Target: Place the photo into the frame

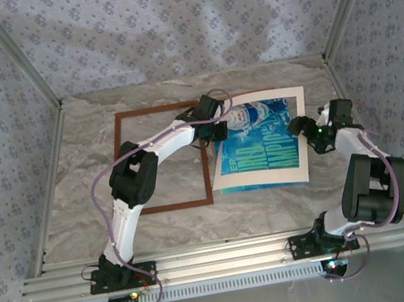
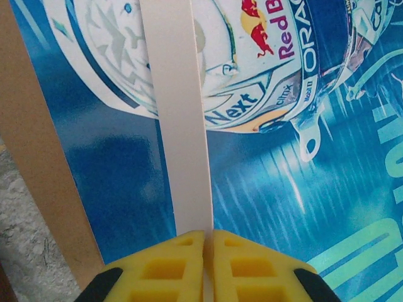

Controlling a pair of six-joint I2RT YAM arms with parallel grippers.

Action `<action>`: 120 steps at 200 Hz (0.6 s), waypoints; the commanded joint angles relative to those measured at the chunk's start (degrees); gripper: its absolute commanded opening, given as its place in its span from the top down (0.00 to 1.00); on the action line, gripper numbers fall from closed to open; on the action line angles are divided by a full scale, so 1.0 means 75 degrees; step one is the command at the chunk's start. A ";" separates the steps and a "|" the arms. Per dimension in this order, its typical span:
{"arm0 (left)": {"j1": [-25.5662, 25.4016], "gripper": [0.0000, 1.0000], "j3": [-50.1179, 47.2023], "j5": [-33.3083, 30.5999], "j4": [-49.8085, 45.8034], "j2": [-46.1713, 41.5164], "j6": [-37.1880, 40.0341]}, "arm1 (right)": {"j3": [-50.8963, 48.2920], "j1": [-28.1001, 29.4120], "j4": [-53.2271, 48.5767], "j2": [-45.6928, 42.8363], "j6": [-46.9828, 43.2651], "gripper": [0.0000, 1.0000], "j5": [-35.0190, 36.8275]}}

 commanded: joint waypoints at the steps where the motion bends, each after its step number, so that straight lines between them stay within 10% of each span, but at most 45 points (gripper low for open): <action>1: 0.0022 0.89 -0.0112 0.0037 0.0035 -0.0467 0.0015 | -0.0076 -0.0110 0.0524 -0.0254 0.0321 0.20 -0.0882; 93: 0.0025 0.86 -0.0115 -0.0091 0.0024 -0.0468 0.0027 | 0.0049 -0.0164 0.0663 -0.0647 0.0492 0.92 -0.1264; 120: 0.0039 0.69 -0.0137 -0.0110 -0.0020 -0.0711 0.0062 | 0.0506 0.0146 0.0157 -0.1068 0.0436 1.00 -0.0923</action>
